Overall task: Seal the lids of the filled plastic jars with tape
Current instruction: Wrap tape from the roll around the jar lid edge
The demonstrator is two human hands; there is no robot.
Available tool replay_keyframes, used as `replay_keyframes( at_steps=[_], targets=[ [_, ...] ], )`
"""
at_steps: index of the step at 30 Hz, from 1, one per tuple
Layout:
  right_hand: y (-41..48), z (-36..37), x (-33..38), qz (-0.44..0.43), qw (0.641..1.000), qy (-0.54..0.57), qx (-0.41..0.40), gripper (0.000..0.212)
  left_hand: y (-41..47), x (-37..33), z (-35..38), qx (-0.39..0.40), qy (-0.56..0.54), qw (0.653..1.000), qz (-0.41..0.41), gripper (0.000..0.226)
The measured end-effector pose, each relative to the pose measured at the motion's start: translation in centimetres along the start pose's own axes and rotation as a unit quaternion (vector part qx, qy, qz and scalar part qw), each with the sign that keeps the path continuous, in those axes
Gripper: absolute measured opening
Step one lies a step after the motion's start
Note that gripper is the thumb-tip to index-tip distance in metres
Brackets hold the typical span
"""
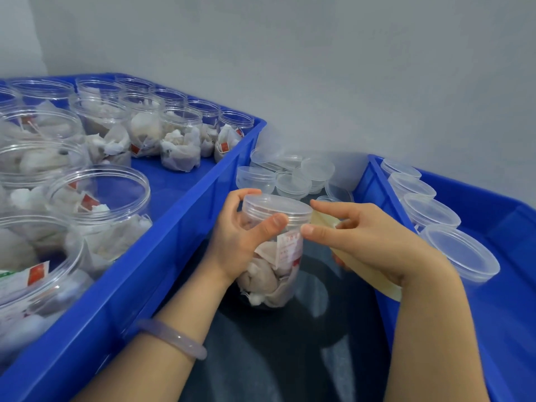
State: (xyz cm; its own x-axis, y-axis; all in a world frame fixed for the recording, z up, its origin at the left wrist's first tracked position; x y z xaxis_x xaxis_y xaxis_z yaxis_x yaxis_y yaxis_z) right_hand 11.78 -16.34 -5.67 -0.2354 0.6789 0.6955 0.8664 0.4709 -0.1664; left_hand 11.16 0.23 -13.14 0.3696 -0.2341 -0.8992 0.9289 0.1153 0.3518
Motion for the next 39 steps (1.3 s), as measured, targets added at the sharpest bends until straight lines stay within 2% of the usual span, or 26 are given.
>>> replay_keyframes(
  at_steps=[13,17,18,22,24,26,29,33,39],
  targets=[
    [0.6,0.4,-1.0,0.010,1.000,0.029,0.007,0.101,-0.1,0.2,0.4,0.033,0.001,0.999,-0.037,0.069],
    [1.2,1.5,-0.8,0.009,0.999,0.035,0.039,0.103,-0.2,0.1,0.2,0.019,-0.002,0.999,-0.035,0.094],
    [1.3,1.7,-0.7,0.009,0.998,0.042,0.051,0.101,-0.2,0.1,0.1,0.016,0.003,0.999,-0.035,0.098],
    [1.0,1.4,-0.9,0.014,0.998,0.024,0.050,0.088,-0.4,-0.3,-0.1,0.003,0.058,0.998,-0.025,0.078],
    [1.1,1.1,-0.9,0.014,1.000,-0.002,0.023,0.077,-0.5,-0.5,0.2,0.003,0.099,0.995,-0.019,0.091],
    [1.2,1.0,-0.7,0.006,1.000,-0.029,0.000,0.063,-0.5,-0.6,0.8,0.011,0.144,0.989,-0.021,0.112],
    [1.3,1.5,0.5,-0.012,0.999,-0.049,0.004,0.047,-0.6,-0.9,0.6,-0.019,0.187,0.982,-0.008,0.120],
    [1.7,1.7,0.2,0.008,0.998,-0.066,0.008,0.082,-0.8,-1.1,0.1,-0.033,0.183,0.983,0.002,0.125],
    [0.9,1.4,0.5,0.018,0.998,-0.058,0.011,0.113,-0.7,-1.1,0.1,-0.030,0.195,0.980,-0.003,0.128]
  ],
)
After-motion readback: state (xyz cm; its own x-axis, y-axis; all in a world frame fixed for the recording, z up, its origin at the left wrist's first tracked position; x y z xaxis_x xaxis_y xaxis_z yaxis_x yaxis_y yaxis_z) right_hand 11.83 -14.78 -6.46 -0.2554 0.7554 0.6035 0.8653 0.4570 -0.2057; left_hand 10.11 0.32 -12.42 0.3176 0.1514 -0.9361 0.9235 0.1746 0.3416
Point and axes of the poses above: each hand's wrist, its own y-axis towards the middle knuckle, its own z-axis out of the palm, x = y × z, the point moved 6 cm from there along y, towards the middle knuckle, and after that the axes turned 7 degrees about x, right-handed, at the moved point
